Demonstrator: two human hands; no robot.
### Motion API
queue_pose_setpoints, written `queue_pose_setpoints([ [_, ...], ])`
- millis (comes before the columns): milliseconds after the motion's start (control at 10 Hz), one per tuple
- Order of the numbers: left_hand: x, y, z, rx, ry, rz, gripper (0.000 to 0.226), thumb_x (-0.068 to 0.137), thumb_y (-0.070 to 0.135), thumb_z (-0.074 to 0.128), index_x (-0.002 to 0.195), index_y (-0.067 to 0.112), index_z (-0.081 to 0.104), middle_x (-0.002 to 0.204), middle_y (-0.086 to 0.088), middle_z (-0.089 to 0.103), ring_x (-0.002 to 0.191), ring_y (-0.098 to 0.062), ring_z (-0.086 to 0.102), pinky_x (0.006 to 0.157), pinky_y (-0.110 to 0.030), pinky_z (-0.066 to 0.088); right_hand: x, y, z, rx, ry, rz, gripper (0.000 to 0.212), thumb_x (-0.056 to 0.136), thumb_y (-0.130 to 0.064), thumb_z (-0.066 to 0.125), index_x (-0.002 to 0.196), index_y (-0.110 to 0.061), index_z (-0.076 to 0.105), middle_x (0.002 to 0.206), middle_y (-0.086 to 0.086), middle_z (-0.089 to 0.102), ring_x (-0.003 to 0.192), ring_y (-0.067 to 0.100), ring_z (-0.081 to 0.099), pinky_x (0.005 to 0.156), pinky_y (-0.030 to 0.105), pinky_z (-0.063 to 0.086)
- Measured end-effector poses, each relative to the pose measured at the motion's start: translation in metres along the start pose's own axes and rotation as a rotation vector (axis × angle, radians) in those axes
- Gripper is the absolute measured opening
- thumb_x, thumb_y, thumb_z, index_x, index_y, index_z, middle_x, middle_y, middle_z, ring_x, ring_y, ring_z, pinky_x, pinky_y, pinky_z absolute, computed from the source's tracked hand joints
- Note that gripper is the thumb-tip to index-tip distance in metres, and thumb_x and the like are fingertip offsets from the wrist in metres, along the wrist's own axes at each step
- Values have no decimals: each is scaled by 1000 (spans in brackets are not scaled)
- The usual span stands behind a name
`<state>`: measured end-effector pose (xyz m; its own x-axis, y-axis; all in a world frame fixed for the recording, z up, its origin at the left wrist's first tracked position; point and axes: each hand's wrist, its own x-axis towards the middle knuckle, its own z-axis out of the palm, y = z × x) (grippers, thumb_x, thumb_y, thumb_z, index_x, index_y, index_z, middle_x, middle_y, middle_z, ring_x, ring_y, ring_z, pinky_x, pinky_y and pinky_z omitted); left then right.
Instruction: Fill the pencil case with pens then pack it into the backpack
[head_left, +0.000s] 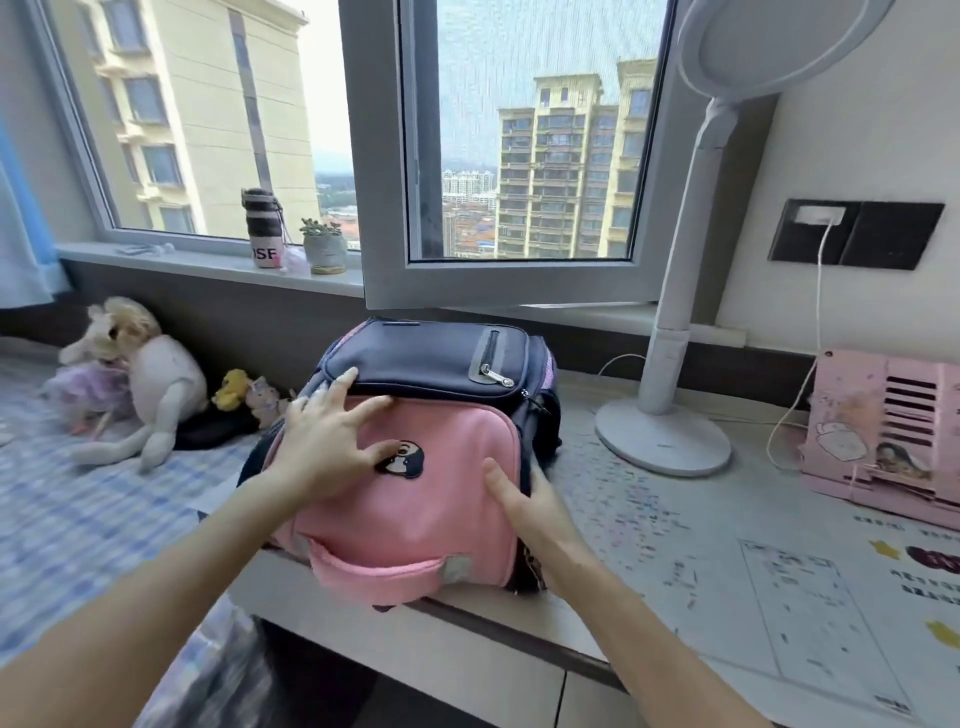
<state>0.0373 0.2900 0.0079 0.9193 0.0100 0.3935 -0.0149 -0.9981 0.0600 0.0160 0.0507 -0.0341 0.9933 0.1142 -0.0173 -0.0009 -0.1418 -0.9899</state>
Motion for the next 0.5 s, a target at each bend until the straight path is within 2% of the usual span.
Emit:
queue_pose_setpoints([
  [100,17,-18,9,22,-53,-30,57,81,61,47,134,40,39,156,-7,10,141,-25,13,113,-52,0,11,-2,29,-47,66,21,83,77,-63,55,146,-33,19,147,7,37,134,25,35,111,43,31],
  [200,29,-23,9,45,-128,-57,57,84,57,47,136,38,34,156,-7,2,142,-27,8,113,-55,-3,19,-7,46,-85,108,104,86,77,-67,51,146,-35,11,150,16,27,134,34,34,110,44,31],
  [300,36,-23,8,22,-166,-63,56,85,52,48,137,37,33,156,-8,0,143,-29,6,112,-58,-4,20,-6,49,-142,91,87,91,75,-68,53,147,-32,10,149,19,29,133,34,34,109,43,32],
  [400,27,-10,-6,26,-169,-88,51,86,46,52,134,36,38,156,-9,9,142,-30,9,111,-59,0,5,-17,34,-165,14,83,103,67,-71,59,147,-27,13,150,8,31,137,25,31,112,40,28],
  [500,21,13,-20,-51,120,25,29,83,27,60,113,27,63,141,-9,43,133,-27,34,112,-57,10,-12,-40,-3,-186,33,49,93,70,-70,58,141,-15,34,137,5,49,123,22,47,99,37,39],
])
